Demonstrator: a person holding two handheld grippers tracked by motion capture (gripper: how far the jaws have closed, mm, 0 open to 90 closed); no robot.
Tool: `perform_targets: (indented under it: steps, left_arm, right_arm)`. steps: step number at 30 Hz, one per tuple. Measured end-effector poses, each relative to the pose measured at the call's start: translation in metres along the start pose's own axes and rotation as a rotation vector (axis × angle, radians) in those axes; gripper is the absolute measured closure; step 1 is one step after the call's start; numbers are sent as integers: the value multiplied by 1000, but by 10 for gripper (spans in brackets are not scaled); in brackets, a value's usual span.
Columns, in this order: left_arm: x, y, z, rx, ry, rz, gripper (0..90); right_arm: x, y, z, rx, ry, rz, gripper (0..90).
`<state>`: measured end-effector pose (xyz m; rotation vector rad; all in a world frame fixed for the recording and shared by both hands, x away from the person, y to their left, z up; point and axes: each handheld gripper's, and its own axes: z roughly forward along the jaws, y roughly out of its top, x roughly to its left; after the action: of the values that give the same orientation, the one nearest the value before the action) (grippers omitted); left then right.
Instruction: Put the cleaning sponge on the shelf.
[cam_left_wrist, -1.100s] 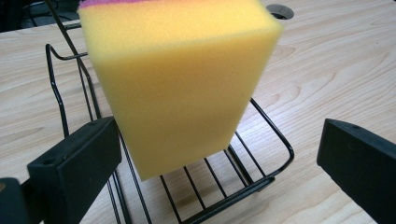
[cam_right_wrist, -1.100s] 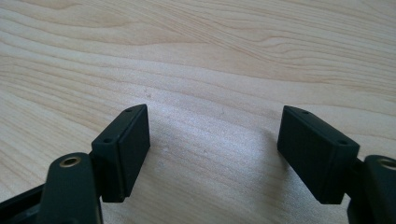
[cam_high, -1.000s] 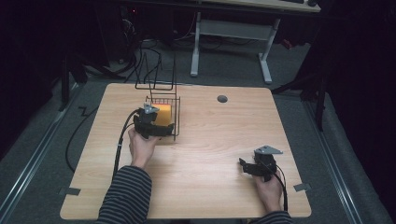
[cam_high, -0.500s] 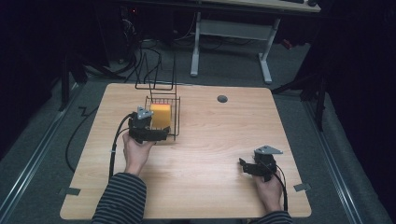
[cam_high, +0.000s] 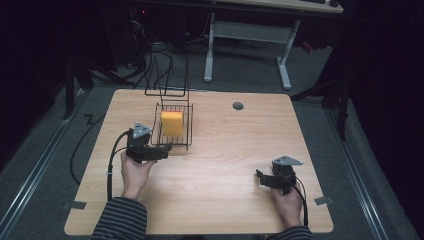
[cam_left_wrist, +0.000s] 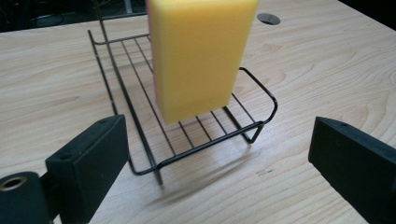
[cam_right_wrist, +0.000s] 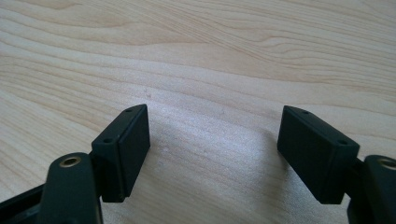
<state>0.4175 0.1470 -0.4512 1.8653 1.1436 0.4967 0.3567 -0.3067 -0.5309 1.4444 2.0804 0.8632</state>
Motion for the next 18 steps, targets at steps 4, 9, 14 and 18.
perform_targets:
  steps: [4,9,14,18]
  left_arm:
    - [4,-6,-7,-10,6,-16,65]
    - [9,-15,-15,-17,8,-29,72]
    - [14,-24,-21,-23,13,-47,79]
    - [17,-32,-24,-21,20,-57,84]
  right_arm:
    - [0,0,0,0,0,0,256]
    - [0,0,0,0,0,0,256]
    - [0,0,0,0,0,0,256]
    - [0,0,0,0,0,0,256]
